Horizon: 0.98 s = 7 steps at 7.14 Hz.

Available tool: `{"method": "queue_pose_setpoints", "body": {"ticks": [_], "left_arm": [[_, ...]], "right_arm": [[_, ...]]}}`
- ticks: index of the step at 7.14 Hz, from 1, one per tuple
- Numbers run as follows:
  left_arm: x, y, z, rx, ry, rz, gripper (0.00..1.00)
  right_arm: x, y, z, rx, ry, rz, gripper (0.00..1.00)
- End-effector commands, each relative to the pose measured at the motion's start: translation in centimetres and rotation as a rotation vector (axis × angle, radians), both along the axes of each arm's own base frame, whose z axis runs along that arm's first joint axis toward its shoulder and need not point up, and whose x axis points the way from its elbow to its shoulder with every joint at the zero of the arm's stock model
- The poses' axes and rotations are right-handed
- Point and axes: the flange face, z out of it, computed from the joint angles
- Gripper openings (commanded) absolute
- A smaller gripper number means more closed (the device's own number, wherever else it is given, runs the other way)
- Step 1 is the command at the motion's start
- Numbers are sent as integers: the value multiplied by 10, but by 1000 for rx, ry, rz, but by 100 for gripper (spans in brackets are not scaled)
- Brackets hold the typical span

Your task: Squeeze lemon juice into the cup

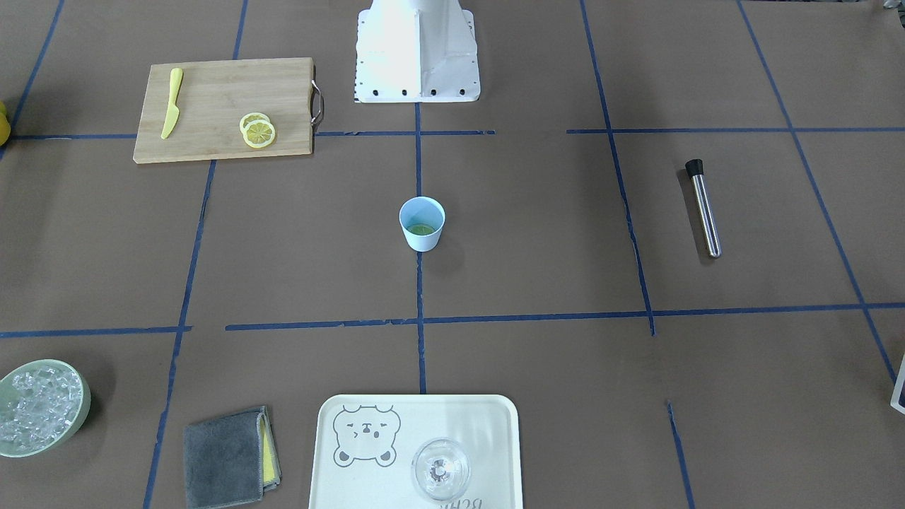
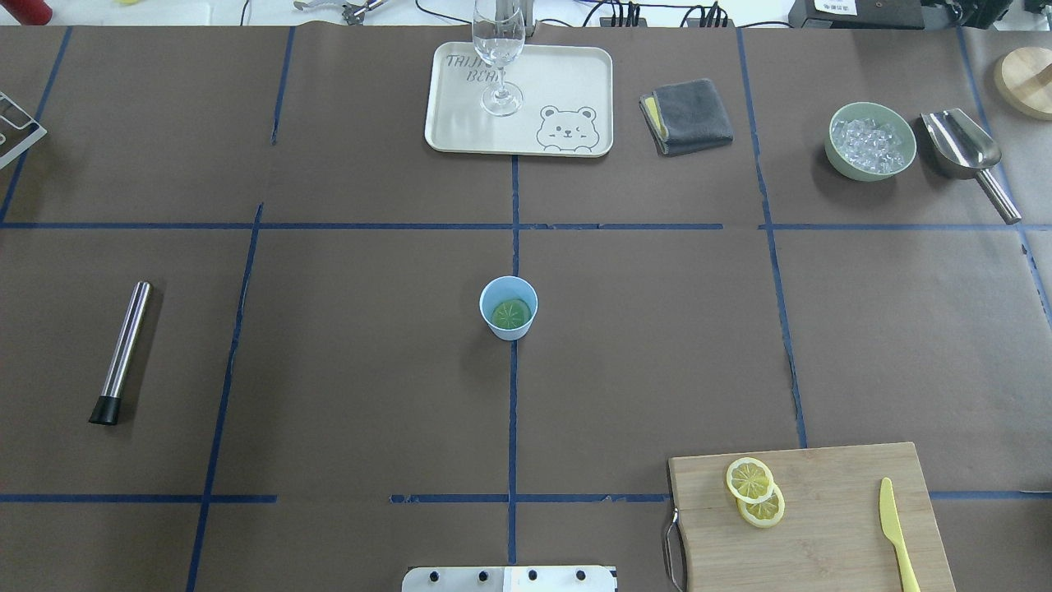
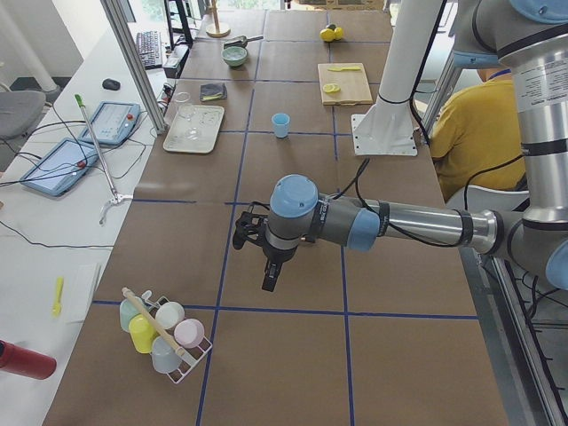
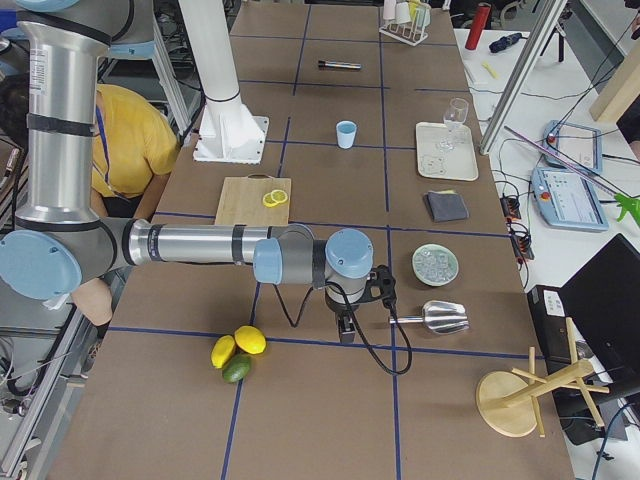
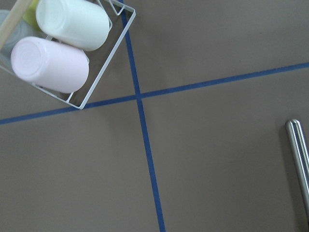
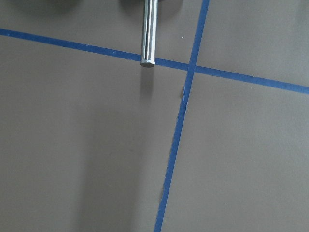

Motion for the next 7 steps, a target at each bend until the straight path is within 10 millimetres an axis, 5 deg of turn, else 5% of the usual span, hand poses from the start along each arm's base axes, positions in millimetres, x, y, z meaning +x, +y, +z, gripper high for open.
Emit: {"method": "queue_pose_setpoints", "body": {"ticks": [1, 2, 3, 5, 7], "left_arm": [[0, 16, 22, -35, 2, 5, 100], [21, 2, 51, -88, -5, 60, 100], [47, -15, 38, -91, -15, 122, 100], [49, -18, 2, -224, -24, 125, 100], [47, -17, 10, -276, -24, 121, 100]], "right_arm": [[-1, -2, 1, -8, -4, 2, 100], [-1, -3, 0, -2, -3, 2, 100], [-2, -4, 1, -7, 2, 2, 100], [-6, -6, 15, -35, 3, -7, 100], [-8, -13, 17, -35, 3, -12, 100]]}}
